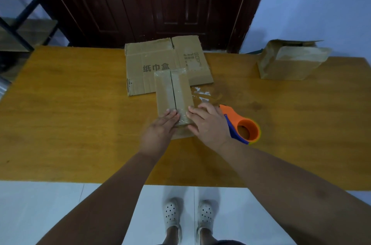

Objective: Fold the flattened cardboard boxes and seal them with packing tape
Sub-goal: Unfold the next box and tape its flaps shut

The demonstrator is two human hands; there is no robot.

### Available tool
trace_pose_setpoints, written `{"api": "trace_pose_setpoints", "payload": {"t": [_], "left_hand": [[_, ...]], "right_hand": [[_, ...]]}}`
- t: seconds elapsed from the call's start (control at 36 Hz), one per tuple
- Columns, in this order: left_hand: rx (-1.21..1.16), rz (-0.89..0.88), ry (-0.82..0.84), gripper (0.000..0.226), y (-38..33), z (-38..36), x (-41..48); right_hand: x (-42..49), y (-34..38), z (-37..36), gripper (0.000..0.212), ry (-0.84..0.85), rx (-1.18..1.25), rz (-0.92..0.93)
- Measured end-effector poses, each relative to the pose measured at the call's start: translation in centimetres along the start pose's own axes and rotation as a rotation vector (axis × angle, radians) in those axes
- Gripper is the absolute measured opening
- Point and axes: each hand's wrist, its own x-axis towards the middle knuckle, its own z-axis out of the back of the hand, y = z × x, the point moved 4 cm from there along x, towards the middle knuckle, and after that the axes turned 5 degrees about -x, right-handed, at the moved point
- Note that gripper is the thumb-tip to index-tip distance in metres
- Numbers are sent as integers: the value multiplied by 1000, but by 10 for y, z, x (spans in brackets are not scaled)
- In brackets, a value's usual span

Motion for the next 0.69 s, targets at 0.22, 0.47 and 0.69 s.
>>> {"api": "trace_pose_setpoints", "payload": {"t": [0.22,0.47,0.69], "left_hand": [[161,-70,68,50,6,-7,-3],[-548,784,-211,77,11,7,-8],[-953,1119,-307,52,22,-1,-16]], "right_hand": [[-4,7,-4,40,-28,-39,-74],[-1,-5,-5,55,254,379,-225],[-13,-11,-7,67,385,797,-572]]}}
